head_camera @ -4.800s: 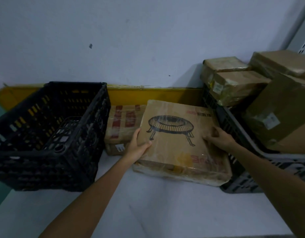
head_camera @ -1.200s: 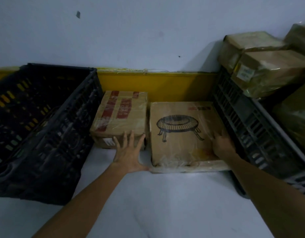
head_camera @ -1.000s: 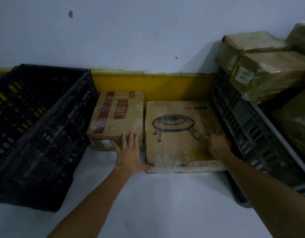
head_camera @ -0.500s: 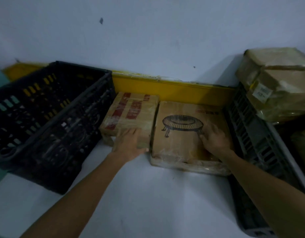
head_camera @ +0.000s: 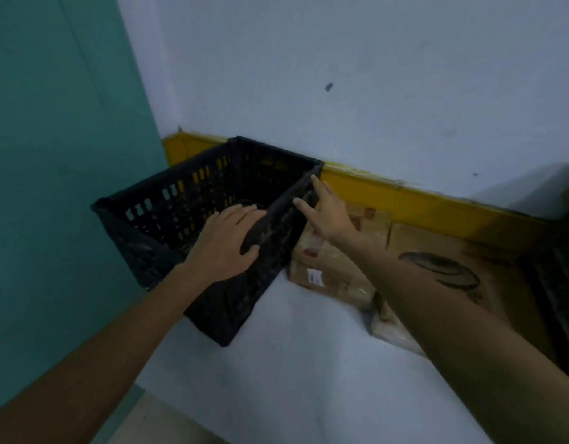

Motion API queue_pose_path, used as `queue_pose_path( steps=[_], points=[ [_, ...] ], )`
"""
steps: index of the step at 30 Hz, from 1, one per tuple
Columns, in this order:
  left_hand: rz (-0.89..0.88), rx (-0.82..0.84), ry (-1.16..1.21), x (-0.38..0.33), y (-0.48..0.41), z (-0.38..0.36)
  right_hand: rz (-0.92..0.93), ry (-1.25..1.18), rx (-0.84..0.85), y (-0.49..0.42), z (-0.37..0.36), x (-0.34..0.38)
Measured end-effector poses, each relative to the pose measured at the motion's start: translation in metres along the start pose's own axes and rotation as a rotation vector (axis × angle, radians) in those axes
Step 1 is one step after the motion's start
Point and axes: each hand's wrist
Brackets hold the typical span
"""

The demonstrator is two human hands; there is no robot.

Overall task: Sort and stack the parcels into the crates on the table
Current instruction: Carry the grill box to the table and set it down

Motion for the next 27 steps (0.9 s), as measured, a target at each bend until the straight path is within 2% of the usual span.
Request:
queue_pose_path(
  steps=[4, 6, 9, 14, 20, 23, 25, 27],
  points=[
    [-0.052, 0.163, 0.056, 0.046, 0.029, -0.008, -0.293, -0.240, 0.102, -0.023, -0.053, 0.026],
    [-0.093, 0.201, 0.017, 0.055, 0.037, -0.013, -0.355, -0.260, 0.120, -0.030, -0.076, 0.026],
    [-0.116, 0.182, -0.026, 0.056, 0.031, -0.021, -0.308, -0.190, 0.041, -0.040, -0.092, 0.022],
    [-0.121, 0.203, -0.034, 0.051, 0.026, -0.018, -0.326, -0.203, 0.010, -0.046, -0.095, 0.021],
    [-0.152, 0.197, -0.005, 0.051, 0.025, -0.015, -0.318, -0.105, 0.035, -0.047, -0.091, 0.020],
    [-0.185, 0.132, 0.052, 0.052, 0.019, -0.010, -0.306, -0.038, 0.102, -0.045, -0.083, 0.023],
    [-0.198, 0.084, 0.050, 0.050, 0.005, -0.002, -0.250, 0.000, 0.093, -0.038, -0.072, 0.026],
    [-0.204, 0.050, 0.021, 0.043, -0.010, 0.006, -0.153, 0.076, 0.009, -0.028, -0.055, 0.028]
  ],
)
Point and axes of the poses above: each hand's wrist, its own y-axis away from the middle knuckle, its own z-axis out of the back of the hand, x = y × z, and after that the axes turned 9 degrees about -y, right-handed
